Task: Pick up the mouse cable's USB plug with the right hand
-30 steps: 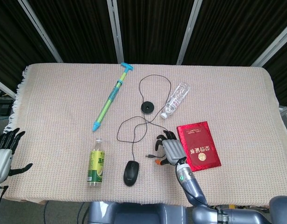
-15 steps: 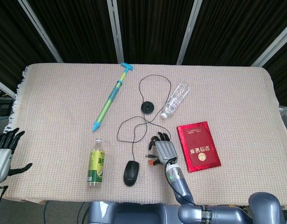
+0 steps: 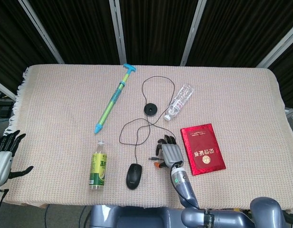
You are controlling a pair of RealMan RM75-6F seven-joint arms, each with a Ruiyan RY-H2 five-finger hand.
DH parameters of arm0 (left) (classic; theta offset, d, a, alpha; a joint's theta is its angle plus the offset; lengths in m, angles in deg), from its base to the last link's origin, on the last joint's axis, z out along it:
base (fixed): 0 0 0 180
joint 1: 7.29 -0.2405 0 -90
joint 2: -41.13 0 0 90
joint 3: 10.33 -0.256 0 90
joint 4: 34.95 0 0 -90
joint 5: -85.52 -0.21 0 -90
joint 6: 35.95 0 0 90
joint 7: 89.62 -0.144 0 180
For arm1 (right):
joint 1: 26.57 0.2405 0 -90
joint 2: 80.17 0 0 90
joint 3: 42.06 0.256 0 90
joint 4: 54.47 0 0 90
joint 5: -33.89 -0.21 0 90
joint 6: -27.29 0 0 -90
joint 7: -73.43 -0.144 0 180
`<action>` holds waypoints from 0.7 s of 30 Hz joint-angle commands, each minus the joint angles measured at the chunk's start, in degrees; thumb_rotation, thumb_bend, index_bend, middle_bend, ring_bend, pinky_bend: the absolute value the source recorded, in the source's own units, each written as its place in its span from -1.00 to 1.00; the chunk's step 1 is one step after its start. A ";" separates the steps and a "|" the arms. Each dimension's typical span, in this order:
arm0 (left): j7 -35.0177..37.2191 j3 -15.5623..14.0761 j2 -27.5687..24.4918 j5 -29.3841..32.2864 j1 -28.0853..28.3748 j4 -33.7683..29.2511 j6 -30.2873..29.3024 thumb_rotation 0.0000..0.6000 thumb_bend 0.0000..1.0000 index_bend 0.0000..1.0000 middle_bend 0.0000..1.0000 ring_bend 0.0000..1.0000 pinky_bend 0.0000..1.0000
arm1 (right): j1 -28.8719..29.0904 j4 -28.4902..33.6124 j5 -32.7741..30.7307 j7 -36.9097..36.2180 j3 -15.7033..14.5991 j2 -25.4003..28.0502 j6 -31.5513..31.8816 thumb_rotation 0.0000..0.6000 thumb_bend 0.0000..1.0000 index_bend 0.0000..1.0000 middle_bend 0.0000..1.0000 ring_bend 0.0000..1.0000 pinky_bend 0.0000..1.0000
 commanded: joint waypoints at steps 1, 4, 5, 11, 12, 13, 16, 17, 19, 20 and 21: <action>-0.02 0.00 0.01 0.05 0.03 -0.04 0.08 1.00 -0.72 -0.82 -1.00 -1.00 -1.00 | -0.32 -0.74 0.50 -0.84 -0.14 -0.39 -0.05 1.00 -0.68 0.12 -0.53 -1.00 -1.00; -0.04 0.04 0.02 0.16 0.05 -0.10 0.13 1.00 -0.72 -0.82 -1.00 -1.00 -1.00 | -0.56 -1.25 0.80 -1.48 -0.22 -0.56 -0.27 1.00 -0.64 0.14 -0.52 -1.00 -1.00; -0.04 0.04 0.02 0.19 0.05 -0.11 0.15 1.00 -0.72 -0.82 -1.00 -1.00 -1.00 | -0.59 -1.35 0.92 -1.57 -0.26 -0.58 -0.36 1.00 -0.61 0.15 -0.52 -1.00 -1.00; 0.07 0.12 -0.01 0.54 0.11 -0.24 0.38 1.00 -0.72 -0.82 -1.00 -1.00 -1.00 | -0.74 -1.36 1.17 -1.78 -0.53 -0.81 -0.87 1.00 -0.51 0.16 -0.52 -1.00 -1.00; 0.06 0.15 -0.03 0.64 0.14 -0.27 0.45 1.00 -0.72 -0.82 -1.00 -1.00 -1.00 | -0.77 -1.29 1.31 -1.79 -0.66 -0.89 -0.94 1.00 -0.50 0.16 -0.52 -1.00 -1.00; 0.05 0.19 -0.04 0.72 0.17 -0.29 0.50 1.00 -0.72 -0.81 -1.00 -1.00 -1.00 | -0.81 -1.24 1.43 -1.79 -0.82 -0.97 -1.00 1.00 -0.50 0.15 -0.52 -1.00 -1.00; 0.06 0.21 -0.07 0.84 0.18 -0.36 0.57 1.00 -0.72 -0.80 -1.00 -1.00 -1.00 | -0.90 -1.29 1.68 -1.73 -1.06 -1.26 -0.97 1.00 -0.45 0.15 -0.52 -1.00 -1.00; 0.07 0.20 -0.08 0.83 0.17 -0.39 0.55 1.00 -0.72 -0.80 -1.00 -1.00 -1.00 | -0.91 -1.33 1.63 -1.68 -1.09 -1.36 -1.02 1.00 -0.44 0.14 -0.52 -1.00 -1.00; 0.14 0.23 -0.09 0.81 0.14 -0.43 0.46 1.00 -0.72 -0.80 -1.00 -1.00 -1.00 | -0.94 -1.43 1.37 -1.37 -1.16 -1.48 -1.12 1.00 -0.41 0.14 -0.52 -1.00 -1.00; 0.22 0.23 -0.08 0.81 0.14 -0.44 0.46 1.00 -0.72 -0.80 -1.00 -1.00 -1.00 | -0.96 -1.48 1.32 -1.23 -1.26 -1.51 -1.19 1.00 -0.39 0.14 -0.52 -1.00 -1.00; 0.29 0.24 -0.10 0.83 0.14 -0.44 0.47 1.00 -0.72 -0.80 -1.00 -1.00 -1.00 | -0.98 -1.54 1.30 -1.12 -1.35 -1.52 -1.26 1.00 -0.36 0.14 -0.52 -1.00 -1.00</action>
